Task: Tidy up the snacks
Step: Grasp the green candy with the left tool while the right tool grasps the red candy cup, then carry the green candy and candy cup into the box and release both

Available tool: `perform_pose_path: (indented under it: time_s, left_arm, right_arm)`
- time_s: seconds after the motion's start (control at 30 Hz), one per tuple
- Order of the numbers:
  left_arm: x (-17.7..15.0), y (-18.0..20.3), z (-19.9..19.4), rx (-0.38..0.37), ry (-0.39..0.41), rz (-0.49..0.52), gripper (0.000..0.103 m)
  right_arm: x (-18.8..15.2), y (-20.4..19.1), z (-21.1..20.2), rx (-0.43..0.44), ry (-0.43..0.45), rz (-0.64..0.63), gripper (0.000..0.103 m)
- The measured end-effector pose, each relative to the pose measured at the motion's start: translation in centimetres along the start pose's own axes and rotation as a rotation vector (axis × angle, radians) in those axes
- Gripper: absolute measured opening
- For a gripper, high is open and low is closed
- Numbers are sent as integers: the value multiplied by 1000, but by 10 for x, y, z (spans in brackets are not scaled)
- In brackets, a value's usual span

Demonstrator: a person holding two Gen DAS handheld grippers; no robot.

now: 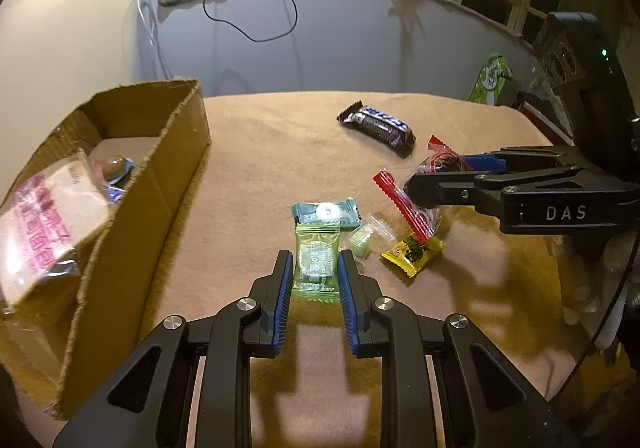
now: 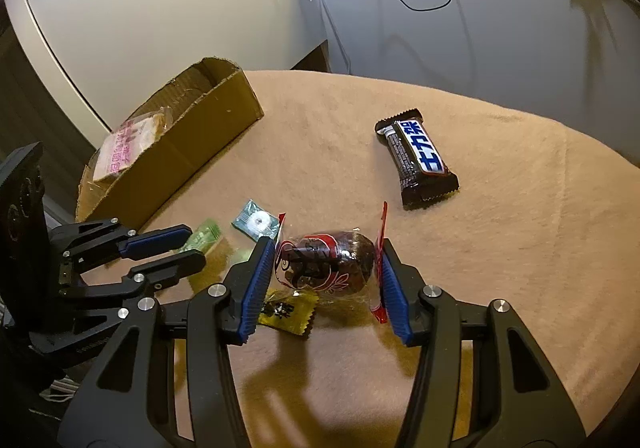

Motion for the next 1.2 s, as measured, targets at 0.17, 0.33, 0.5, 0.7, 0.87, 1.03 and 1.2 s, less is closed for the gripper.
perform_pose_path:
  time_s: [0.17, 0.33, 0.5, 0.7, 0.87, 1.03, 1.2]
  left_arm:
    - [5, -1, -16, 4, 35, -6, 21]
    - [10, -3, -31, 10, 76, -9, 21]
    - [14, -14, -50, 21, 120, -24, 21]
    - [18, -39, -75, 61, 172, -46, 21]
    - [21, -61, -92, 92, 205, -70, 21]
    - [21, -79, -101, 115, 221, -92, 21]
    - [22, -96, -107, 135, 233, -113, 21]
  right_arm:
    - [5, -7, -9, -7, 21, -15, 53]
    - [12, -15, -19, -6, 43, -19, 53]
    - [24, -30, -24, -4, 62, -36, 53]
    - [46, -60, -24, 14, 84, -74, 54]
    - [63, -88, -18, 29, 94, -109, 53]
    - [78, -115, -11, 44, 96, -149, 53]
    - [91, -137, -1, 61, 96, -179, 53]
Point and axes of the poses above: each gripper's, at about its wrist camera, not at the fingertips, and z roughly the way its jaws point, y to its right, x to its top, the point moved 9 cm from there along z, roughly the way its jaws point, and after that the axes turned 5 degrees about -x, right-handed, at the moved point
